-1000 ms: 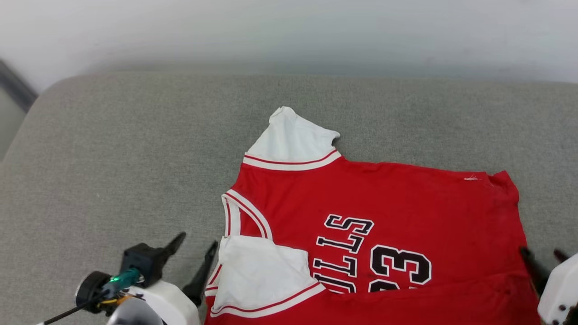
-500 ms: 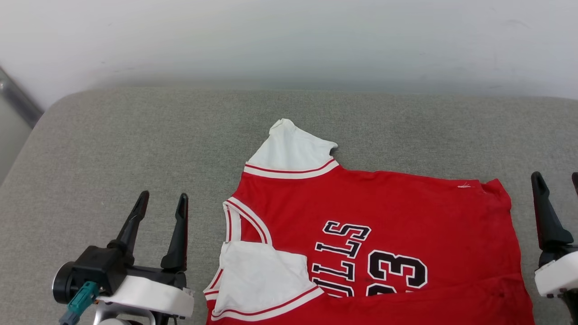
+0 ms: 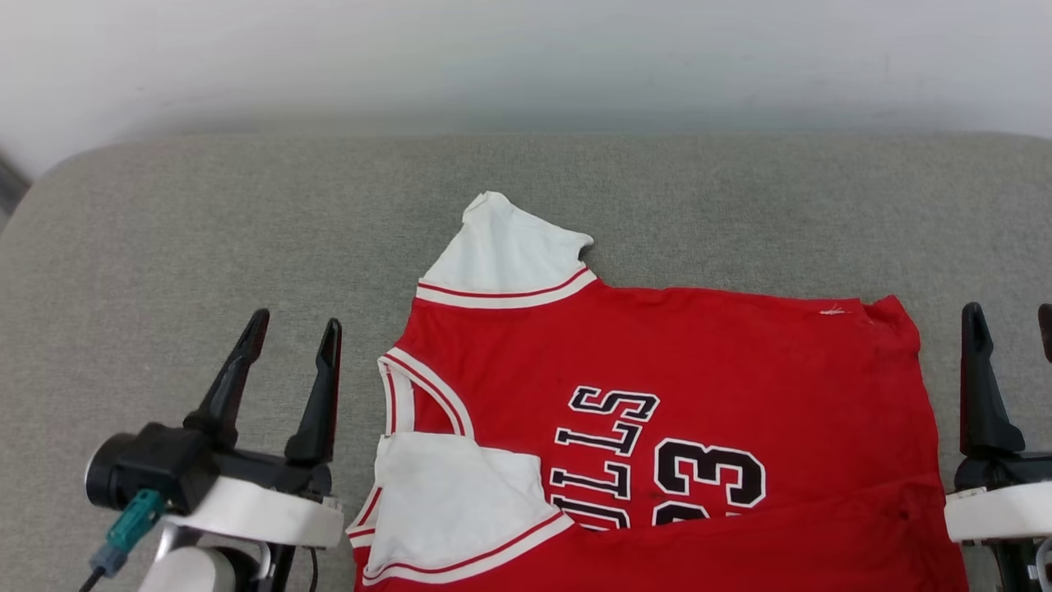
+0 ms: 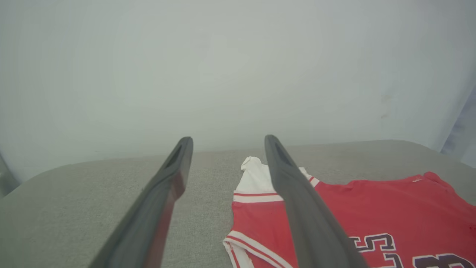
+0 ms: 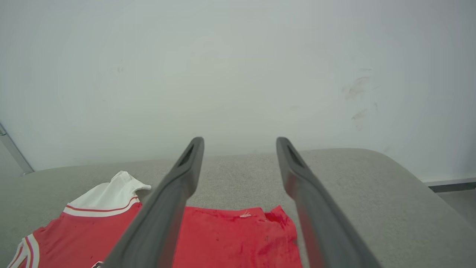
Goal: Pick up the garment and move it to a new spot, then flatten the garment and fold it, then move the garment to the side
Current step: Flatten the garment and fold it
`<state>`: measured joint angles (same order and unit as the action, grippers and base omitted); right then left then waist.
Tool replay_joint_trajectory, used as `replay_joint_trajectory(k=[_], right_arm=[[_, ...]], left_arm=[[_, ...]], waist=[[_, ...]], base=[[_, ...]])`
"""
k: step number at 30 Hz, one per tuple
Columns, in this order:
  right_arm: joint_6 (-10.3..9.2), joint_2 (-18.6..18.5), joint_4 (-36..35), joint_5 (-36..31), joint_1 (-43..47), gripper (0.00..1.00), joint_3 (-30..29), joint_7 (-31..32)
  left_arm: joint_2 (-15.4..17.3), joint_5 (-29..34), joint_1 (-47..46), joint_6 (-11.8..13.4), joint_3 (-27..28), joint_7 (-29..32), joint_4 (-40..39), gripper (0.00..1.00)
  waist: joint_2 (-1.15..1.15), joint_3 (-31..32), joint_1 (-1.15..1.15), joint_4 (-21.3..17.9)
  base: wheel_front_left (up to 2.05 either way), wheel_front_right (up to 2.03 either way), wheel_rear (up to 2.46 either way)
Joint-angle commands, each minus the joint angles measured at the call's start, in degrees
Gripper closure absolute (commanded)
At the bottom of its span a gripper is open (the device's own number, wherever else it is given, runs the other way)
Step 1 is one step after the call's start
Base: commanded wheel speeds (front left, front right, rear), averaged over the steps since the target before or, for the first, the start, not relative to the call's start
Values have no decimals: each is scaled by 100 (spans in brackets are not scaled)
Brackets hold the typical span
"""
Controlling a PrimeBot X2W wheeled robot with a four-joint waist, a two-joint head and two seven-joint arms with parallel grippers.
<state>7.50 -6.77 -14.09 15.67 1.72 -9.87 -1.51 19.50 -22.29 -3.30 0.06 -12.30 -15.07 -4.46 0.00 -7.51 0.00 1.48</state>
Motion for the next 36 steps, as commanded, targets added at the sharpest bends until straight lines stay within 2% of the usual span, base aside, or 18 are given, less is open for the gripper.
replay_joint_trajectory(k=[1,5,10,13,21,24,28,32,36], right_arm=[[-3,40,7,40,-103,0,20,-76],[-3,71,25,51,-243,0,86,-163],[-3,147,82,21,-438,0,182,-267],[-3,194,127,22,-560,0,246,-367],[-3,341,266,140,-840,0,392,-644],[-3,367,348,167,-922,0,464,-734],[-3,392,482,153,-1032,0,663,-851],[-3,397,592,235,-1088,0,728,-929],[-3,399,723,194,-1158,0,764,-1028]], left_arm=[[2,-27,-201,-101,47,-11,47,0],[317,-9,-830,-434,-45,209,219,0],[886,-314,-2027,-705,-345,1044,464,0],[1277,-674,-2804,-742,-630,1795,619,0],[2214,-2106,-4678,-746,-1442,4355,1006,0],[2376,-2562,-5214,-747,-1631,5271,1224,0],[2496,-2819,-5851,-748,-1831,6207,1632,0],[2426,-2965,-6125,-682,-1787,6472,1989,0],[2492,-2922,-6238,-684,-1967,6864,2253,0]], waist=[[0,-185,0,-136],[0,-520,0,-357],[0,-990,0,-679],[0,-1275,0,-898],[0,-1941,0,-1394],[0,-2141,0,-1511],[0,-2429,0,-1725],[0,-2623,0,-1850],[0,-2769,0,-1910]], base=[[0,0,0],[0,0,0],[0,0,0],[0,0,0],[0,0,0],[0,0,0],[0,0,0],[0,0,0],[0,0,0]])
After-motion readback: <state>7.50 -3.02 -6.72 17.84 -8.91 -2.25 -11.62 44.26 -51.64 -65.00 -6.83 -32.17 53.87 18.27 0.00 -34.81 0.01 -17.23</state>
